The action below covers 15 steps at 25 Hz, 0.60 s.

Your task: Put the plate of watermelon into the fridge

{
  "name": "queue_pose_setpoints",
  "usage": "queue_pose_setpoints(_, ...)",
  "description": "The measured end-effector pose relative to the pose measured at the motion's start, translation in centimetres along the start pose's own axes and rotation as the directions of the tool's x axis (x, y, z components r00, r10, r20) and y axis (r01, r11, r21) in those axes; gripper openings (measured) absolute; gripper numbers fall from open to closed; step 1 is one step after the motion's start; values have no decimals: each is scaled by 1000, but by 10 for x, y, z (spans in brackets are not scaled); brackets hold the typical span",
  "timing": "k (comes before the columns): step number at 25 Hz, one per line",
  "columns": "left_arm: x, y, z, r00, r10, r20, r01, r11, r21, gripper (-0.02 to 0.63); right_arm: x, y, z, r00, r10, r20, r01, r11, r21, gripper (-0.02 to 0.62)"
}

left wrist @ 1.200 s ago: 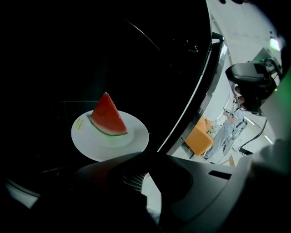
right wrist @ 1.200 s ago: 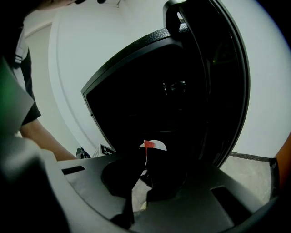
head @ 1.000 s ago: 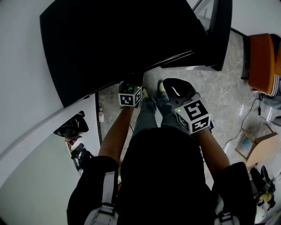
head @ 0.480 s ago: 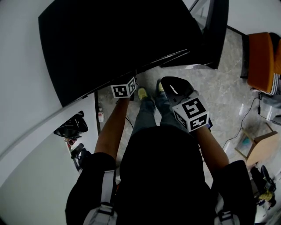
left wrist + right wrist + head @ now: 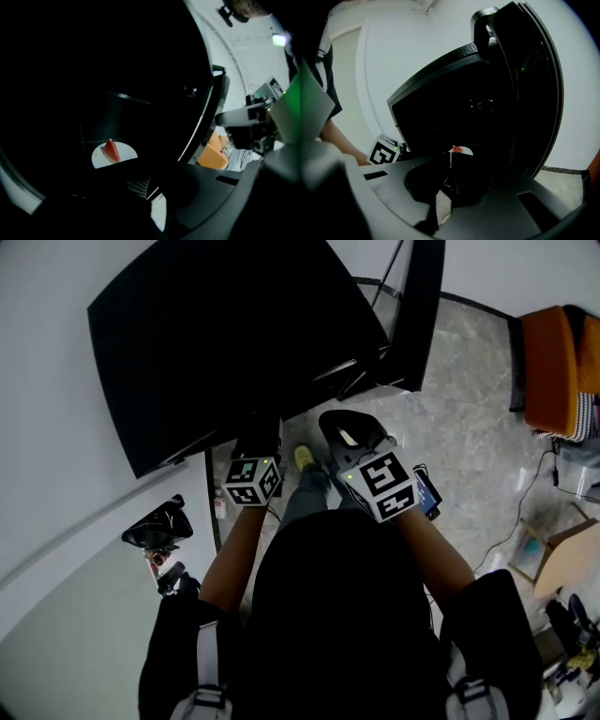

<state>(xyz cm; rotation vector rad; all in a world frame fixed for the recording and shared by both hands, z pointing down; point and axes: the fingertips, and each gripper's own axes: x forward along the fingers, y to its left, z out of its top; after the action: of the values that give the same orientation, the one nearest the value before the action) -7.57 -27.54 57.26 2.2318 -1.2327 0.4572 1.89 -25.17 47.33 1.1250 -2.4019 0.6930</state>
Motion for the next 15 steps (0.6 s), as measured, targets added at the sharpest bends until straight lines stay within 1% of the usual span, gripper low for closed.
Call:
queue_pose_setpoints(4,-31,-25,28,997,2,75,-4,1000,27,12,-5,6,9,1000,14,27,-13,999,-35,20)
queue_pose_setpoints(9,-56,-51,53,989,-7,145,1,999,43,12,-19,1,16,998,17,56,-15,999,-47,20)
queue_pose_setpoints(15,-72,-70,81,978,14,206,-20,999,27,12,-48,-17,34,994,22,106,-14,997,-70,20)
